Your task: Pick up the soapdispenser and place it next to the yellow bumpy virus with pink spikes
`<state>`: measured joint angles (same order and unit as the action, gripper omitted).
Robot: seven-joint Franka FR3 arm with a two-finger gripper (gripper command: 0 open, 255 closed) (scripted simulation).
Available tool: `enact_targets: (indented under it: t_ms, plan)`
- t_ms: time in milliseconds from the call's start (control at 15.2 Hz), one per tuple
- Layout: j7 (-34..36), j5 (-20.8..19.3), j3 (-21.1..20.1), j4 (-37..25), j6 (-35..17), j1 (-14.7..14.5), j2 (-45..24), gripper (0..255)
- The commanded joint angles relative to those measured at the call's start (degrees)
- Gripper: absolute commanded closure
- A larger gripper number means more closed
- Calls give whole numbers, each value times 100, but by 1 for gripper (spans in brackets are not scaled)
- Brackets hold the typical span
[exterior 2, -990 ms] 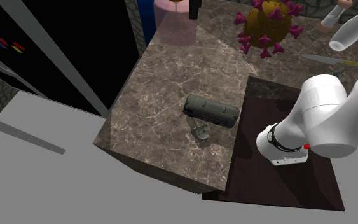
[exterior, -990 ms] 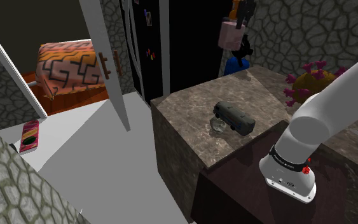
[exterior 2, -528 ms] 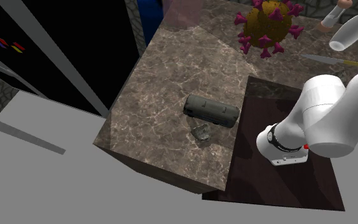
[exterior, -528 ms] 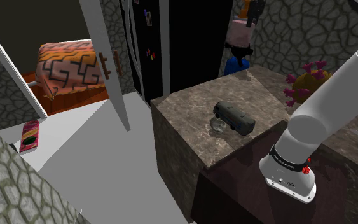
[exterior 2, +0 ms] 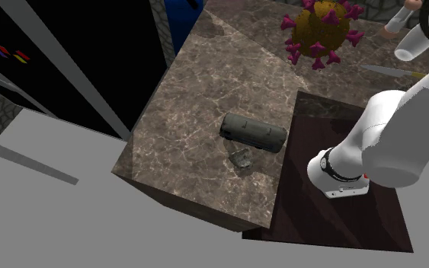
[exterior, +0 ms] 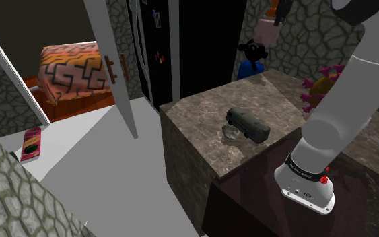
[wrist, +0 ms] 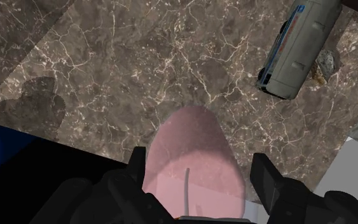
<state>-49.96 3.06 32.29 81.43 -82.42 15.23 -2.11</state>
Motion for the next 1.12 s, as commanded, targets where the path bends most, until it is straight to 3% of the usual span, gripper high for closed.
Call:
enact_targets:
  t_ms: [0, 198, 396, 528, 594, 726, 1056]
  plan:
    - [-371, 229, 181, -418, 88, 223, -406, 255]
    - [-889, 665, 380, -1242, 349, 701, -1121, 255]
    - [-1330, 1194, 464, -2349, 756, 1383, -1964, 255]
    - [-1529, 1623, 416, -3444, 1191, 2036, -2672, 255]
    - [-1526, 2051, 254, -4819, 1758, 2772, -3430, 255]
    - [-1616, 1761, 319, -3814, 1238, 2362, -2990, 255]
    - [-1683, 1477, 440, -2555, 489, 1863, -2514, 255]
